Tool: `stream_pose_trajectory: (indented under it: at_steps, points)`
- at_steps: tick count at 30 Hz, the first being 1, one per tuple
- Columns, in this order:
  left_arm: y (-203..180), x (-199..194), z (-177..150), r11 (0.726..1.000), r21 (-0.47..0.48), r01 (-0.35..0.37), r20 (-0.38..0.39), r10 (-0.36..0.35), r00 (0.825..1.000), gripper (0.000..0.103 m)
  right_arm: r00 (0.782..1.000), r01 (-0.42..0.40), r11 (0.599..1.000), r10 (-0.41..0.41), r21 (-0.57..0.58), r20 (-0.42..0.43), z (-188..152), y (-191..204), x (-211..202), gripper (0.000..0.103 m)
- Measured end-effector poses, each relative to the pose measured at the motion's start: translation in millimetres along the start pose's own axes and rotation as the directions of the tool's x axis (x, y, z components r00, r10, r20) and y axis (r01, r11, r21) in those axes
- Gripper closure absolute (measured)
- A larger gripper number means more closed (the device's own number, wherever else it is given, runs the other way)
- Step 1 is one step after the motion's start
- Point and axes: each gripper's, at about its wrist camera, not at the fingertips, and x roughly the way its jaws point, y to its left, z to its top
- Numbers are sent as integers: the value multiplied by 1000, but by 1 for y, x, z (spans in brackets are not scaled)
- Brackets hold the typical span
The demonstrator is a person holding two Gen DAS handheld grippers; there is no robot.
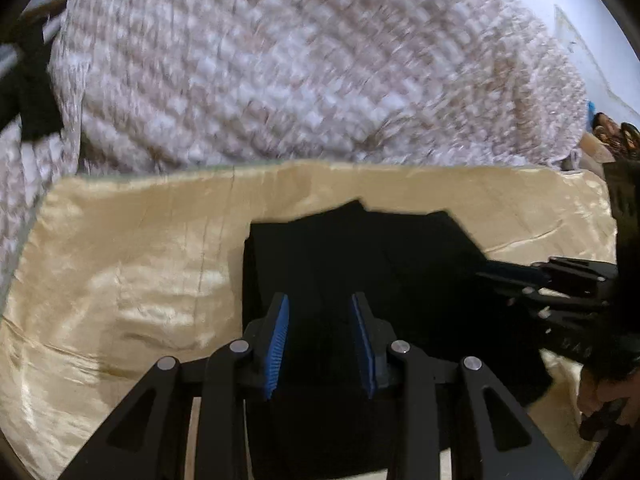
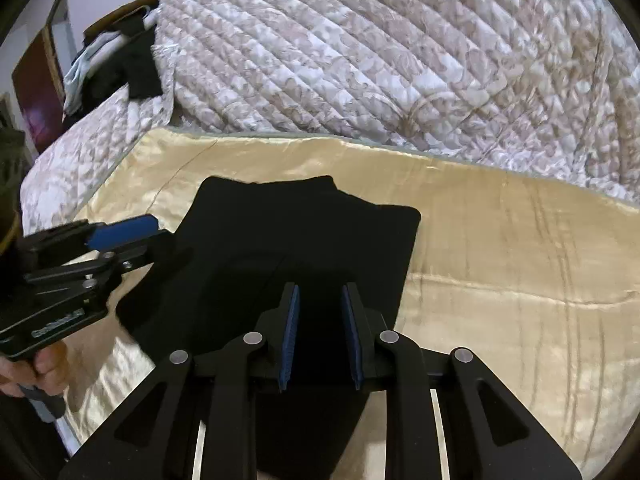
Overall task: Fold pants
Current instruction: 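Lower the folded pants with both tools and open them to release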
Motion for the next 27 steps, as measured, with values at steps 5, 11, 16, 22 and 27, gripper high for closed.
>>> stream_pose_trajectory:
  at_steps: [5, 11, 16, 22, 27]
  points:
    - [6, 10, -8, 1000, -15, -1, -25, 1, 1000, 67, 999, -20, 998, 23, 60, -41, -2, -16, 22, 81]
    - [8, 2, -10, 999, -30, -35, -23, 34, 999, 67, 1000, 7, 998, -6, 65, -25, -3, -15, 14, 81]
    - [3, -14, -12, 997, -9, -72, 1, 72, 997, 67, 1000, 8, 998, -9, 69, 5, -8, -9, -6, 81]
    - [-4, -45, -27, 997, -20, -71, 21, 72, 997, 67, 1000, 2, 999, -3, 34, 26, -26, 13, -31, 73]
    - [-14, -62, -54, 997, -38, -73, 11, 73, 997, 67, 1000, 15, 999, -16, 38, 24, -49, 27, -50, 66]
